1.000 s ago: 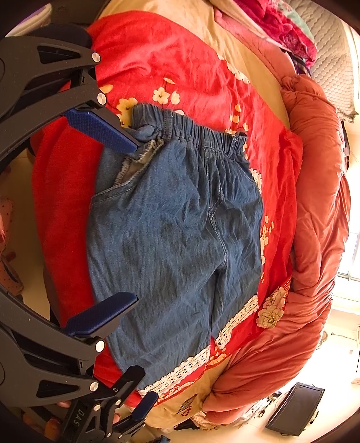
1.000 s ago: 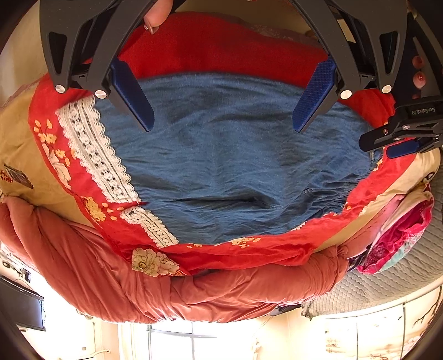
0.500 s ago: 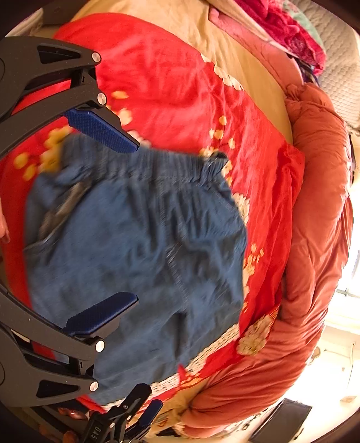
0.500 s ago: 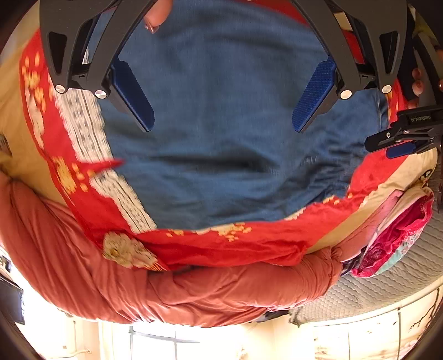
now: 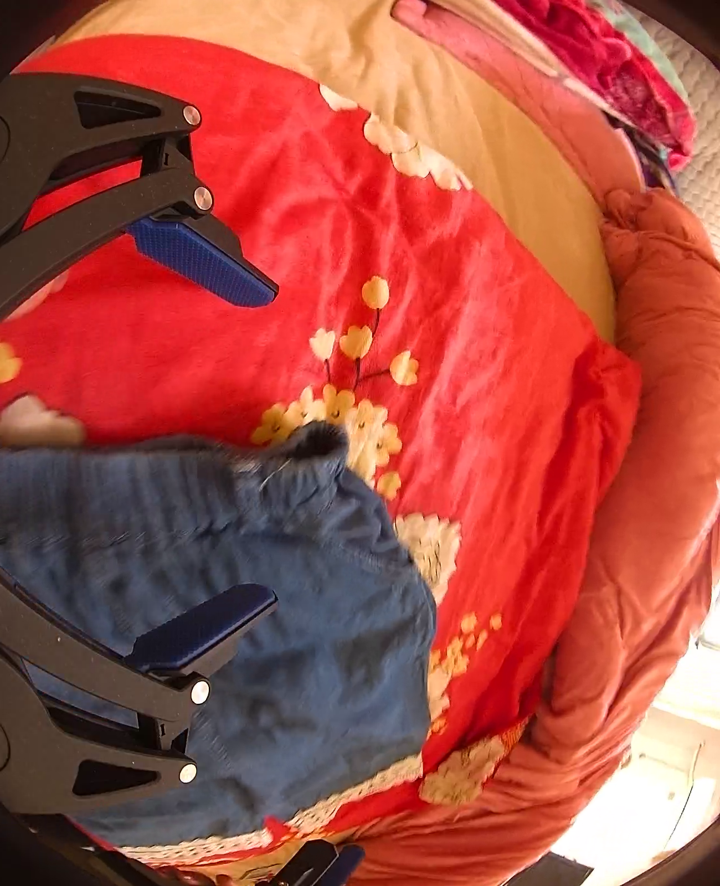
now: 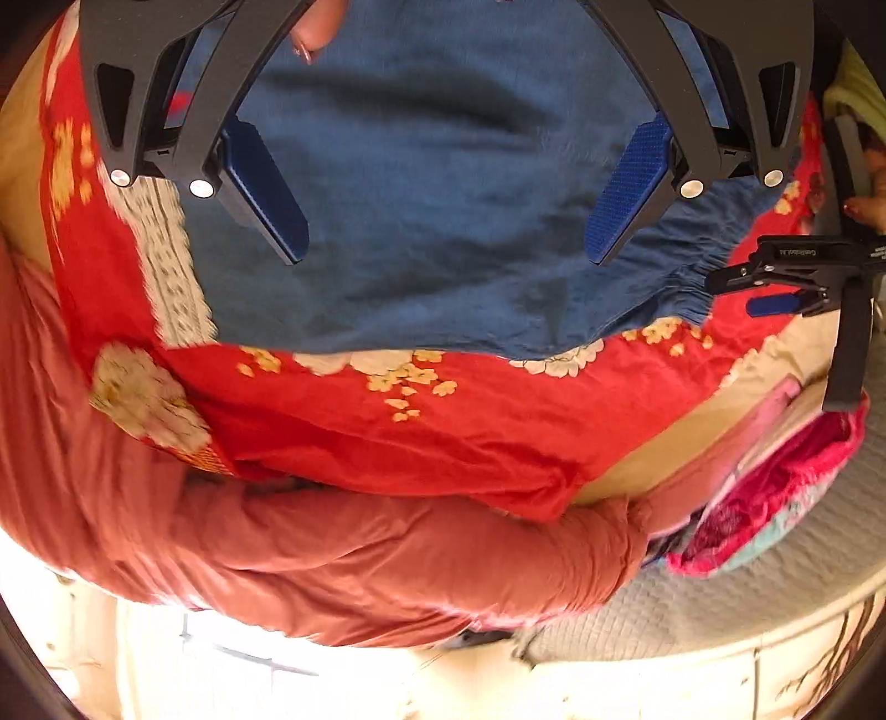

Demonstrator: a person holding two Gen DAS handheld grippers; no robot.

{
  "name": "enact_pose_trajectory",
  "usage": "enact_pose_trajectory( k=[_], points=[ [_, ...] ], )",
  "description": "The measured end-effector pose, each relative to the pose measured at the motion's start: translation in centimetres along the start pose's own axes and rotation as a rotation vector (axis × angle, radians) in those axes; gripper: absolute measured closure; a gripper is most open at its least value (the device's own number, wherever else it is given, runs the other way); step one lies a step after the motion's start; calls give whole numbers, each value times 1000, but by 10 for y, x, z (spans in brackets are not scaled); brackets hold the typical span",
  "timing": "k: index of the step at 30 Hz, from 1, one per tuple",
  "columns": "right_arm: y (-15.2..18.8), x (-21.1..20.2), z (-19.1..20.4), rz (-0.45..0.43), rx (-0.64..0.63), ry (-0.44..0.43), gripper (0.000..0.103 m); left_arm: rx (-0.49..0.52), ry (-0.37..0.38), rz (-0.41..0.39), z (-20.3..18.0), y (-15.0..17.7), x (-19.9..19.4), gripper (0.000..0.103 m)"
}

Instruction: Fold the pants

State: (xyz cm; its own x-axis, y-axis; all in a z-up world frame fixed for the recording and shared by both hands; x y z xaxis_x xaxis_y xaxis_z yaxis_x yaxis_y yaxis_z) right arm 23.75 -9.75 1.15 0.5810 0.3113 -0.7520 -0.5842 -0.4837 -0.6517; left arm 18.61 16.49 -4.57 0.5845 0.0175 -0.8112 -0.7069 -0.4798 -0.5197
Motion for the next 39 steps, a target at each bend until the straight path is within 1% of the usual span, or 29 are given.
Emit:
enact_pose_trajectory(
  k=[3, 4, 5, 6, 7, 8, 9, 10, 11, 13, 15, 17, 21, 24, 26, 27, 29, 31, 32, 33, 34, 37, 39],
  points=[
    [-15, 30, -4, 46, -35, -30, 4, -20, 76, 32, 4, -10, 17, 9],
    [-21, 44, -6, 71, -45, -51, 4, -18, 83, 40, 3, -13, 22, 10],
    [-22, 50, -6, 84, -47, -54, 4, -13, 92, 49, 3, -15, 27, 13],
    [-26, 58, -6, 97, -58, -63, 4, -10, 104, 65, 3, -17, 34, 21],
    [-32, 68, -6, 105, -74, -78, 4, -10, 106, 75, 2, -19, 38, 33],
    [-35, 74, -5, 108, -87, -79, 4, -12, 113, 78, 3, -21, 42, 40],
    [-38, 80, -4, 111, -105, -80, 4, -7, 126, 78, 3, -22, 45, 49],
    [-43, 89, -3, 116, -127, -95, 4, -2, 140, 77, 3, -22, 47, 63],
    [-46, 96, -2, 127, -140, -111, 4, -4, 153, 81, 5, -22, 49, 70],
    [-52, 113, -1, 150, -177, -135, 4, -1, 160, 76, 6, -23, 48, 76],
    [-57, 127, 2, 178, -210, -166, 4, 12, 166, 51, 5, -23, 41, 78],
    [-60, 140, 5, 205, -244, -194, 4, 23, 179, -3, 4, -24, 27, 79],
    [-67, 158, 12, 216, -300, -264, 4, 38, 185, -65, 5, -24, 11, 79],
    [-66, 168, 18, 218, -359, -281, 6, 60, 162, -91, 6, -25, 9, 79],
    [-61, 177, 24, 227, -404, -283, 21, 66, 154, -99, 6, -26, 11, 79],
    [-59, 179, 26, 234, -415, -298, 33, 68, 155, -100, 6, -26, 12, 79],
    [-53, 183, 33, 236, -451, -324, 45, 68, 156, -102, 5, -27, 14, 79],
    [-51, 180, 38, 215, -461, -340, 69, 78, 149, -110, 5, -26, 13, 79],
    [-51, 175, 40, 197, -461, -349, 76, 81, 148, -116, 5, -25, 11, 79],
    [-50, 170, 42, 181, -464, -344, 86, 85, 148, -122, 5, -25, 10, 79],
    [-50, 164, 42, 164, -464, -332, 93, 88, 146, -128, 4, -25, 9, 79],
    [-49, 148, 43, 126, -450, -296, 97, 101, 140, -153, 4, -23, 5, 79],
    [-45, 128, 40, 88, -427, -275, 98, 111, 142, -173, 4, -22, -1, 79]
  ],
)
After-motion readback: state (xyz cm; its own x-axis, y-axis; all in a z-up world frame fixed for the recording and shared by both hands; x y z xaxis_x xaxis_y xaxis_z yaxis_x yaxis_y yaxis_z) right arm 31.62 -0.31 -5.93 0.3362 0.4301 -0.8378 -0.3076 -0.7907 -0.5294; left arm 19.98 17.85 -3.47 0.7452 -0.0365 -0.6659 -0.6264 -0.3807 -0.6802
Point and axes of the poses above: each gripper's, at about its wrist camera, not at the fingertips, and x roughly the way its jaws point, z to its left, y to its underside, the point moved 1 cm from there along x, roughly the way its jaws point, and after that the axes turned 10 degrees about -x, right-handed, at the moved point
